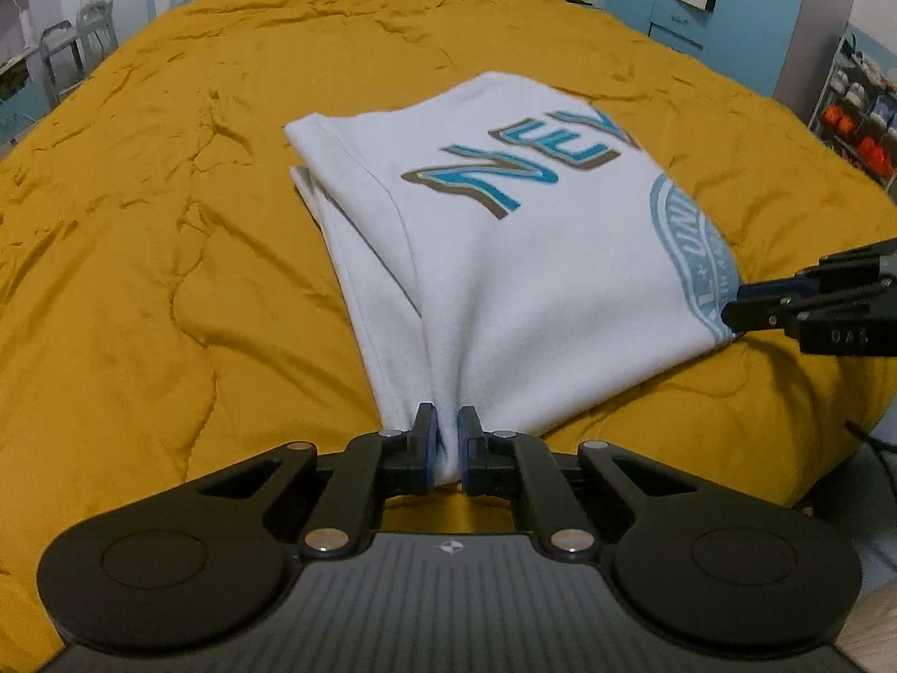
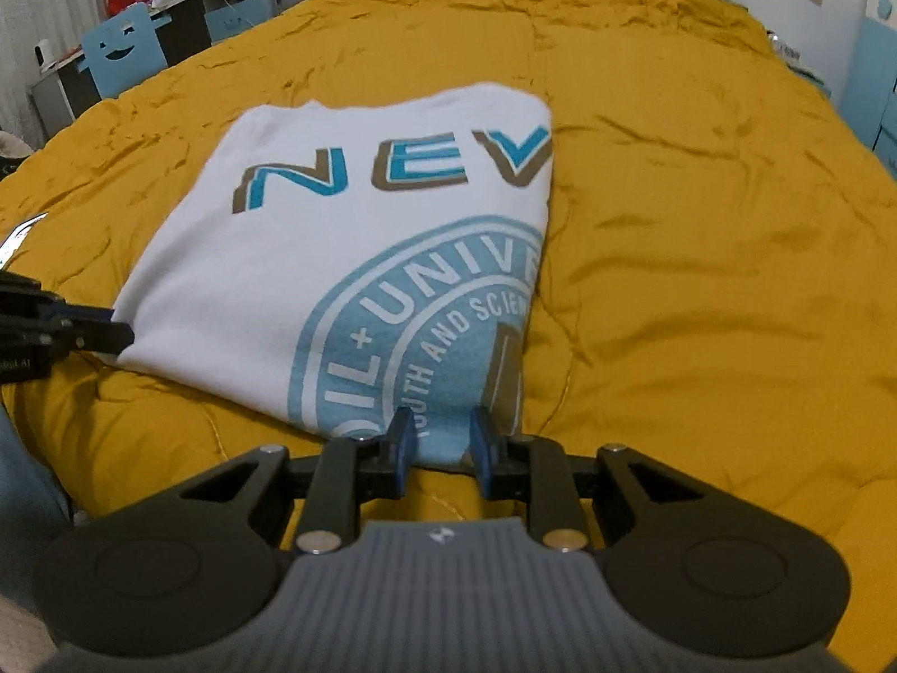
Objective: Fold small clothes
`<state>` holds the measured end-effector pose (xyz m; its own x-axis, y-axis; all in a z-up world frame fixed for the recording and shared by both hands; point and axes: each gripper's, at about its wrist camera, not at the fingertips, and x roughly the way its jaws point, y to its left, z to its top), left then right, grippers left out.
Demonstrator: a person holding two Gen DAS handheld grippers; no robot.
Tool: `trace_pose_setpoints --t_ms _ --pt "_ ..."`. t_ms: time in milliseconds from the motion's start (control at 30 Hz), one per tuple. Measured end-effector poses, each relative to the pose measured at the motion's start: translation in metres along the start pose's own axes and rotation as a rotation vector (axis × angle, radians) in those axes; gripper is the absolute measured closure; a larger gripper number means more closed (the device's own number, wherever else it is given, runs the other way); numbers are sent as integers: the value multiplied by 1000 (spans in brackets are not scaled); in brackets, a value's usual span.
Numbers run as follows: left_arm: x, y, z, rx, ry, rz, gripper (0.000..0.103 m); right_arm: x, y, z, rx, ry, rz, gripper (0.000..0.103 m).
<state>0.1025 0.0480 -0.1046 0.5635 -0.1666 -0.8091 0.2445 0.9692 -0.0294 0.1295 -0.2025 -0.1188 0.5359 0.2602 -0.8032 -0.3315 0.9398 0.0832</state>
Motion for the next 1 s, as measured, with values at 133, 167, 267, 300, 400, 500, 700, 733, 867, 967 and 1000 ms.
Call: trace_pose_setpoints --t_ms 133,167,267,300,400,500,700,733,867,967,1000 --pt "11 3 -10 -7 -32 -2 94 12 -8 -10 22 -17 28 86" --pt "13 3 -13 -7 -39 -2 94 14 -9 -12 20 -23 30 86" --pt "12 0 -13 6 -44 9 94 16 -9 -15 21 -33 26 86" --pt "11 -1 -12 13 -45 13 94 17 -7 -15 14 -35 22 86" --pt "7 -4 -11 31 -57 23 94 15 -7 -12 8 -39 19 86" --pt "1 -7 -11 33 -75 28 93 10 -4 -12 4 -52 7 86" --pt "-28 -9 -2 25 -148 27 86 -16 7 -5 -24 -75 -21 84" --pt "-35 -10 2 27 -174 19 85 -22 7 -2 -22 -78 -19 81" --pt "-68 -15 19 32 -298 14 68 -53 7 12 -1 -138 7 71" --pt "-85 -22 33 34 -376 51 56 -78 12 24 -8 -212 -7 67" --pt "-90 -25 37 38 -403 58 48 -86 14 27 -10 -240 -13 64"
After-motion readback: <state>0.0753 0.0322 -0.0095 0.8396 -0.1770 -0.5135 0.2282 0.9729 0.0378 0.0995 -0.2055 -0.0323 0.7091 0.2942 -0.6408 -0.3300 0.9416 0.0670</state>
